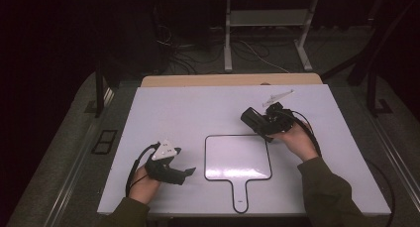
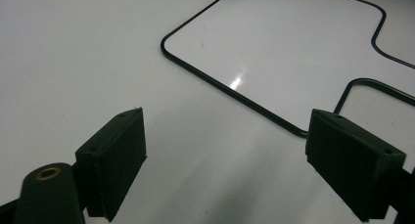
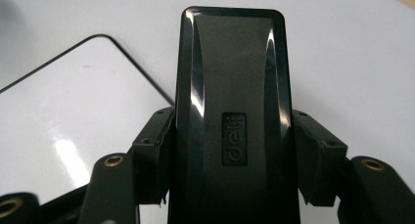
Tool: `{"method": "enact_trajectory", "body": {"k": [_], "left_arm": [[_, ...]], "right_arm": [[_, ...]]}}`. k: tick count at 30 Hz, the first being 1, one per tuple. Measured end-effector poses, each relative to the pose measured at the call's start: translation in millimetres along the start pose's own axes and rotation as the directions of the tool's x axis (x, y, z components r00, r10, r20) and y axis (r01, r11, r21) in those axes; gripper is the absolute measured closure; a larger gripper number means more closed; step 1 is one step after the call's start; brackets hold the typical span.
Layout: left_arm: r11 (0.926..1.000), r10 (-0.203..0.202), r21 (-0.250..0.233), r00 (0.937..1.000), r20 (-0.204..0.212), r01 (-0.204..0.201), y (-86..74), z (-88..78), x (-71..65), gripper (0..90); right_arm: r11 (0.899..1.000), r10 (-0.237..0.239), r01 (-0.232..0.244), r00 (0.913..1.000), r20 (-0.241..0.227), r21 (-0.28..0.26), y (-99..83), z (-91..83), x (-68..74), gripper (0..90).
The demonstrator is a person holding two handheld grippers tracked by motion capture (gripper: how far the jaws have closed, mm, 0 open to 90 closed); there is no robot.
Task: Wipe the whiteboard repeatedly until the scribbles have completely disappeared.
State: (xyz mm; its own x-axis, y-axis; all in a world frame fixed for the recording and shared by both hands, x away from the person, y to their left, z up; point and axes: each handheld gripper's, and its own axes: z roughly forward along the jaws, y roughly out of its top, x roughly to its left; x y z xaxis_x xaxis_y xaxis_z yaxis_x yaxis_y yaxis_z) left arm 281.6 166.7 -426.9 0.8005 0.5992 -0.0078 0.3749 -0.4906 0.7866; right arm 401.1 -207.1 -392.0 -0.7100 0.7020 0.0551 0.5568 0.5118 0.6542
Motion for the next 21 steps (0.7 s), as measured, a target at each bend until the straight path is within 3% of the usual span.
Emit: {"method": "enact_trajectory", "body": {"k": [6,21], "left_arm": [[0.9999,-0.007,-0.008,1.0000,0.003,0.007,0.0,0.6,-0.8,14.1],[0.9996,-0.014,-0.024,0.9999,0.007,0.014,0.5,-0.7,-2.3,14.1]], "right_arm": [[1.000,0.014,-0.014,0.9999,-0.005,0.002,12.6,11.1,-4.0,38.9],[1.000,-0.004,0.004,1.0000,0.002,0.008,47.2,45.1,-10.4,38.9]]}}
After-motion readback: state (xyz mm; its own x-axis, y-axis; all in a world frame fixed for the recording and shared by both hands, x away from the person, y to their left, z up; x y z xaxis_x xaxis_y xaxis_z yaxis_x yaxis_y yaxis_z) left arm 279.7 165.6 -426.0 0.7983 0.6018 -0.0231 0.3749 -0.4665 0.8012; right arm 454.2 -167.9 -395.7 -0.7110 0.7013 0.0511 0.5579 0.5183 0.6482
